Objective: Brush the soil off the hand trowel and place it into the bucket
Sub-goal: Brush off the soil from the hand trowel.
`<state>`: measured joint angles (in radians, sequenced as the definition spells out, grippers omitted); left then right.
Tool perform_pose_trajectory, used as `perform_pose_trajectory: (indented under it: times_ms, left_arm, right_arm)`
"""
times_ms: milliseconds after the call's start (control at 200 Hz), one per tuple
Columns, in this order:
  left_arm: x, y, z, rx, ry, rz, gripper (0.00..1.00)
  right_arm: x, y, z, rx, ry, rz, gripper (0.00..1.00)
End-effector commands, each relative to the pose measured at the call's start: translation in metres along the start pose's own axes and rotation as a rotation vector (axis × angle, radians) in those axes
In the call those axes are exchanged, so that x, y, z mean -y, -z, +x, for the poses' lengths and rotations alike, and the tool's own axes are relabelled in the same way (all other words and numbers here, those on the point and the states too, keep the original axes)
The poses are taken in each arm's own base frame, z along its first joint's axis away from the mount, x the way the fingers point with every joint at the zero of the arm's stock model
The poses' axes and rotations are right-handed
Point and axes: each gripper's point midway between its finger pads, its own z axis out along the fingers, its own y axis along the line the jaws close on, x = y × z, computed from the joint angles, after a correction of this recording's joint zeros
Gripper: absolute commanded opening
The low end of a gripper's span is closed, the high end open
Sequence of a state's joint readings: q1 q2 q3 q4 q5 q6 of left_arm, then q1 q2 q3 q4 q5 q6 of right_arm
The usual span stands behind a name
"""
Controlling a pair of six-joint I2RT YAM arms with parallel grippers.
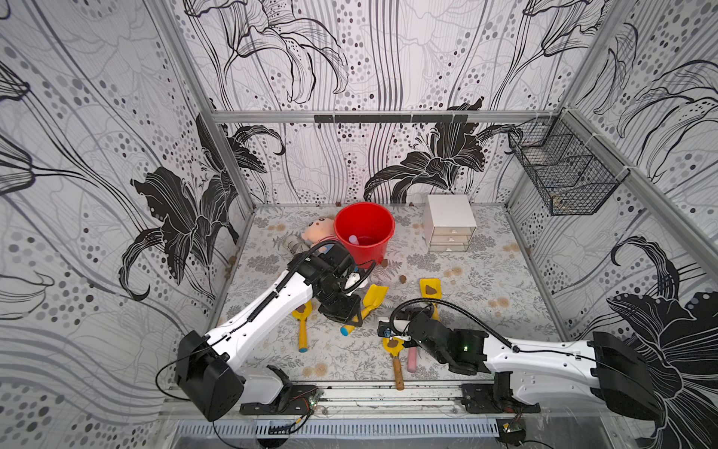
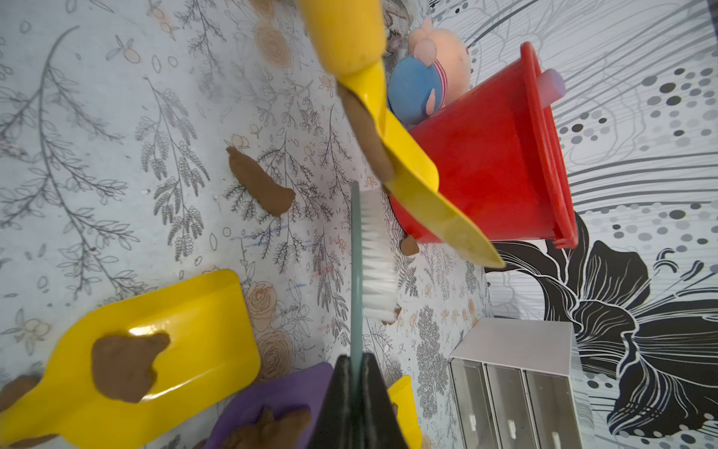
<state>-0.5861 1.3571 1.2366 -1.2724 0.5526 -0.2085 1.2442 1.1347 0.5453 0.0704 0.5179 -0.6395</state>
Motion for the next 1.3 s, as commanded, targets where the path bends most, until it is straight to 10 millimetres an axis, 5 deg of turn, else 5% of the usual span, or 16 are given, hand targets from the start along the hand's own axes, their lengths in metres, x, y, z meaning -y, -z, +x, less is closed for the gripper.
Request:
perform_pose_trajectory:
  times_ms: [0,195,335,611,836,1021,1292]
  left_arm:
    - [0.011,0.007,-0.009,0.049,-0.027,0.071,0.0]
    - [-0.005,0.002,-0.014,0.044,0.006,0.009,0.0]
    - [-0.007,-0.002,-0.017,0.043,0.009,0.007,0.0]
    - [-0.012,-0.002,-0.02,0.056,0.009,-0.02,0.0]
    - [-0.019,0.002,-0.024,0.093,0.017,-0.048,0.0]
    - [-0.023,0.004,-0.024,0.104,0.021,-0.07,0.0]
    - [-0.032,-0.006,-0.017,0.069,0.031,-0.094,0.0]
  right_arm:
    - [-0.015,0.015,-0.014,0.109,-0.035,-0.083,0.0]
    - [-0.013,0.035,-0.044,0.279,-0.102,-0.137,0.0]
    - [-0.007,0.04,-0.047,0.304,-0.133,-0.121,0.0]
    - [0.024,0.032,-0.017,0.168,-0.297,-0.027,0.0]
    - [0.007,0.027,0.007,0.051,-0.268,-0.092,0.0]
    - [-0.009,0.041,-0.025,0.203,-0.29,-0.243,0.0]
    - [0.02,0.051,-0.039,0.269,-0.341,-0.157,0.0]
